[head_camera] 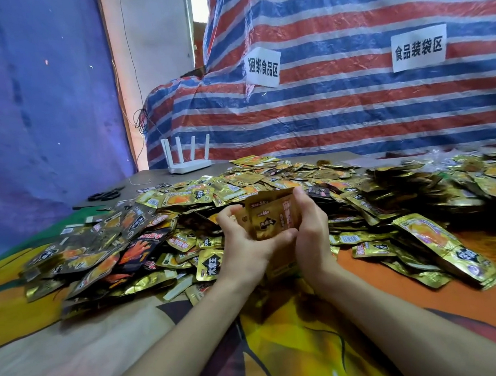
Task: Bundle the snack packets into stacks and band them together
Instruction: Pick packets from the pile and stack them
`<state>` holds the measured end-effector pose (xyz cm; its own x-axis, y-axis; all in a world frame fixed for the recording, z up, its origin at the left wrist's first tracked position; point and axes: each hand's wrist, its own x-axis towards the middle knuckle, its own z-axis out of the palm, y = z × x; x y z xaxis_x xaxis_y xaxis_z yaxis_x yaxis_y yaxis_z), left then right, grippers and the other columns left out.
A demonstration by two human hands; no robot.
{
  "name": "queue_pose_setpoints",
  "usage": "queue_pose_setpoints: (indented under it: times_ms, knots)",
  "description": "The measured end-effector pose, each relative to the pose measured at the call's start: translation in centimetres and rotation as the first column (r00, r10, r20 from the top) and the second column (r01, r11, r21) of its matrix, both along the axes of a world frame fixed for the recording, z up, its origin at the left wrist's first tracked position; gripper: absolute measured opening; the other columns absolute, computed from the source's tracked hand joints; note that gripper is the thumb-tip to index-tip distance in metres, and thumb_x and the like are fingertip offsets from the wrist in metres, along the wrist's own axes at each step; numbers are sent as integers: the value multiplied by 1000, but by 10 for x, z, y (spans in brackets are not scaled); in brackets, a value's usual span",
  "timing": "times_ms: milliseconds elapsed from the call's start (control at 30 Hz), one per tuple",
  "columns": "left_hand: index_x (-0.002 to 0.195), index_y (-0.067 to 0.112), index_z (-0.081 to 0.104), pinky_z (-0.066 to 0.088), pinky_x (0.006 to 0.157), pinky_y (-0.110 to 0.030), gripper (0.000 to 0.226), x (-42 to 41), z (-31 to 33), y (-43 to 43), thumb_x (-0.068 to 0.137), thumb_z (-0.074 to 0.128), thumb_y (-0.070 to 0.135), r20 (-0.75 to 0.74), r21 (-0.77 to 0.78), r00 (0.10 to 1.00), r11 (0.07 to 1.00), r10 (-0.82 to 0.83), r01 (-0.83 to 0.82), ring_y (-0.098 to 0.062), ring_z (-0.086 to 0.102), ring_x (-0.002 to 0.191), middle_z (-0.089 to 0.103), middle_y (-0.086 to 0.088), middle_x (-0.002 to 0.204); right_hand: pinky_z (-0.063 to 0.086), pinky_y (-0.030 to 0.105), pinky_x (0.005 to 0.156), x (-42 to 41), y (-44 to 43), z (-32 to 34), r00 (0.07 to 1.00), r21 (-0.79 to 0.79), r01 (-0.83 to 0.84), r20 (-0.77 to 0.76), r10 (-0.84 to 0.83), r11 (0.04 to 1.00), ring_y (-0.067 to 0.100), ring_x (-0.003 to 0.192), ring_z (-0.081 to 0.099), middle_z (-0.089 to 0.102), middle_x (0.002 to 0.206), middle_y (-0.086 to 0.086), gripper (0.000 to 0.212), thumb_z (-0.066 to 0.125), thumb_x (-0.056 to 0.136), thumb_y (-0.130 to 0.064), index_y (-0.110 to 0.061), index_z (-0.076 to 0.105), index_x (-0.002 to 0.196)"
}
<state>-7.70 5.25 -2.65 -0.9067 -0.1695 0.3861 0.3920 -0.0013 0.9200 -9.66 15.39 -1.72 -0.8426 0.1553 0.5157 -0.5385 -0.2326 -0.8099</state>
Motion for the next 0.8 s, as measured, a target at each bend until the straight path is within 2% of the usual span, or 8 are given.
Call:
queue_pose_setpoints:
  times_ms: [100,200,267,367,500,633,733,800]
  knots:
    - [124,20,42,58,71,-32,83,0,0,-2,56,88,5,43,117,988,983,-146,141,-19,71,90,68,-10,105,58,38,78,-4,0,-2,1000,57,-2,20,1,998,27,86,74,77,91,12,61,42,90,-60,-9,75,95]
    - [115,23,45,56,60,-29,64,2,2,-1,57,66,7,72,146,970,964,-234,222,-14,69,74,64,-11,96,57,50,91,-7,1,-1,992,52,-11,130,4,999,28,91,75,78,92,11,70,33,90,-65,-11,78,95]
    - [114,21,45,57,65,-29,57,1,1,1,60,63,13,108,27,968,974,-226,224,-15,68,81,64,-12,101,56,52,92,-7,1,-1,986,48,-16,166,8,999,27,87,75,78,87,11,70,33,88,-67,-14,80,86]
    - [113,24,44,57,89,-44,54,-2,1,0,65,68,28,81,-226,992,967,-100,116,-25,66,103,64,-13,115,56,52,95,-5,0,0,983,-33,-69,169,74,997,33,93,74,78,93,16,66,37,90,-65,-16,81,86]
    - [110,26,55,61,81,-29,56,-5,3,-5,62,84,24,-60,-165,994,983,-89,78,-10,72,94,74,2,102,60,47,87,-5,0,5,969,-154,-142,179,169,978,41,102,71,74,106,24,72,36,99,-61,0,74,110]
    - [104,8,72,59,76,-35,44,-5,3,-5,62,86,12,-44,-116,983,978,-179,173,-21,75,90,78,-7,96,59,43,87,-3,0,4,972,-126,-138,173,159,982,34,100,73,76,104,19,56,37,106,-46,-8,77,102]
    - [86,21,79,59,72,-34,27,-2,5,-7,65,77,3,-52,-171,966,955,-253,241,-20,74,83,77,-3,88,57,46,95,0,2,7,965,-84,-178,180,191,980,37,107,70,73,111,23,49,41,106,-38,0,71,113]
    - [78,18,75,59,72,-43,22,1,6,-6,63,70,3,-61,-197,965,951,-253,237,-22,72,79,74,-7,81,57,43,95,2,1,8,961,-66,-206,172,215,976,35,106,71,73,113,22,47,43,106,-35,2,69,116]
